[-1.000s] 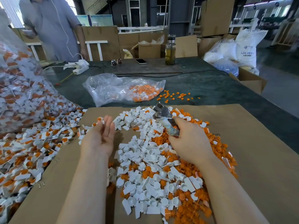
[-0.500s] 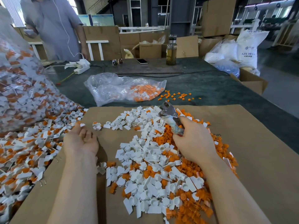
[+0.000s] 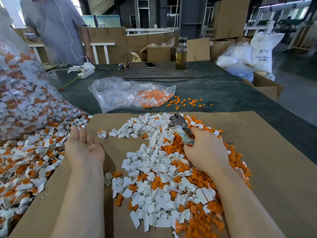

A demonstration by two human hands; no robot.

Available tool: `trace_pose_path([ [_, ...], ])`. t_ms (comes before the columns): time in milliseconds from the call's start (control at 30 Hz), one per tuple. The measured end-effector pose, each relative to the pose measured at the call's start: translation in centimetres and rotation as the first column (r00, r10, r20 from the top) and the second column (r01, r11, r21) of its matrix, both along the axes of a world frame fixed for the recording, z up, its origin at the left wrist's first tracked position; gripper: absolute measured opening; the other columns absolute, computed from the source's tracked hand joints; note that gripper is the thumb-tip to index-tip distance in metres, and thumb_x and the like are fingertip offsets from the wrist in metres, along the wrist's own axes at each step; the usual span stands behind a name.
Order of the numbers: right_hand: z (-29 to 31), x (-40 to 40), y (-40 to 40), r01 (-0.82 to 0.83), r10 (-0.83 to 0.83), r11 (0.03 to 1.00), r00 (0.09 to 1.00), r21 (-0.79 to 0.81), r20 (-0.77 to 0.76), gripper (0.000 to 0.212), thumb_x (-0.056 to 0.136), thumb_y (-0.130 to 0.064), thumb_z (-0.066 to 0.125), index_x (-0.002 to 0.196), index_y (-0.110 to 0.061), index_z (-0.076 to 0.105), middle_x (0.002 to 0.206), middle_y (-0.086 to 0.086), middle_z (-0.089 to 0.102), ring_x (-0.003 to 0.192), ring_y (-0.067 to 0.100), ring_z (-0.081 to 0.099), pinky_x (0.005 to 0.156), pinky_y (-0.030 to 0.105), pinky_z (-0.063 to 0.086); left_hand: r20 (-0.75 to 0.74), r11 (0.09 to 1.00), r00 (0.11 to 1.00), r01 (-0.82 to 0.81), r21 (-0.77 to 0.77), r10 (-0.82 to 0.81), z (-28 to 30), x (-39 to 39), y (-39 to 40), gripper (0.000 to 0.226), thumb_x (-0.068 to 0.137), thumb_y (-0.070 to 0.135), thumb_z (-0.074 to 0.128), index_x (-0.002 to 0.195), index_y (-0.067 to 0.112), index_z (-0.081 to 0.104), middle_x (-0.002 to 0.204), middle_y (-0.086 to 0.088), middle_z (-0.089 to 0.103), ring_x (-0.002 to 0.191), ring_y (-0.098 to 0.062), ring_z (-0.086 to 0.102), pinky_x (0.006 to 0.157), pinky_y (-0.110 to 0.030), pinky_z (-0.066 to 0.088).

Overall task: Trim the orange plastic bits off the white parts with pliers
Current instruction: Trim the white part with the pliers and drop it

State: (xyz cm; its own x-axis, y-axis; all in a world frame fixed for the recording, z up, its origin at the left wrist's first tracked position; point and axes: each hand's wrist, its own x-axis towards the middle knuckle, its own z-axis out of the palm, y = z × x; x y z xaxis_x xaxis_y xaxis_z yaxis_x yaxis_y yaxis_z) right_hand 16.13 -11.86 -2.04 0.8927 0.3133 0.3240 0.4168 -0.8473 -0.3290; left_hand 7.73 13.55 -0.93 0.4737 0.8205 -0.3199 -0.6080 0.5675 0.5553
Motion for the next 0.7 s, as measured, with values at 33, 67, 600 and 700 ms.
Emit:
trace_pose_path([
  [33,0.0,0.0,0.0,0.005,-0.005,1.0,1.0,-0.003,0.001,0.014,0.085,-0.034,0.057,0.089,-0.03,0.044,0.066,-0.015,0.045,0.055,0.002,0.043,0.041,0.02,0.028,0.029,1.0,1.0,-0.002,-0.028,0.003,0.0,-0.1,0.1,0.06,0.1,0.025,0.054,0.155,0.016,0.031,0.142,0.0,0.054,0.131,-0.012,0.051,0.11,-0.029,0.037],
  [67,0.1,0.0,0.0,0.013,-0.013,1.0,1.0,-0.009,0.0,0.014,0.085,-0.034,0.057,0.089,-0.03,0.045,0.066,-0.015,0.045,0.055,0.003,0.043,0.041,0.02,0.028,0.053,0.999,0.999,-0.004,-0.052,0.007,-0.2,-0.2,0.2,0.06,0.101,0.024,0.052,0.155,0.015,0.029,0.148,-0.003,0.049,0.137,-0.016,0.046,0.114,-0.032,0.034],
  [600,-0.2,-0.2,0.3,0.088,-0.101,0.975,0.993,-0.202,-0.056,0.031,0.086,-0.039,0.062,0.112,-0.024,0.056,0.113,-0.004,0.049,0.064,0.012,0.045,0.041,0.023,0.03,-0.921,-0.055,0.339,0.933,0.355,-0.192,0.1,1.0,-4.9,0.06,0.057,0.055,0.083,0.112,0.043,0.062,0.112,0.013,0.059,0.094,-0.003,0.056,0.075,-0.022,0.046],
  [700,-0.3,-0.3,0.5,0.086,-0.099,0.977,0.994,-0.197,-0.055,0.03,0.087,-0.039,0.062,0.112,-0.024,0.056,0.094,-0.008,0.042,0.064,0.011,0.041,0.041,0.023,0.024,-0.939,-0.115,0.311,0.937,0.329,-0.148,-0.4,1.2,-4.7,0.049,0.068,0.04,0.087,0.112,0.043,0.064,0.114,0.01,0.059,0.094,-0.006,0.057,0.066,-0.02,0.048],
])
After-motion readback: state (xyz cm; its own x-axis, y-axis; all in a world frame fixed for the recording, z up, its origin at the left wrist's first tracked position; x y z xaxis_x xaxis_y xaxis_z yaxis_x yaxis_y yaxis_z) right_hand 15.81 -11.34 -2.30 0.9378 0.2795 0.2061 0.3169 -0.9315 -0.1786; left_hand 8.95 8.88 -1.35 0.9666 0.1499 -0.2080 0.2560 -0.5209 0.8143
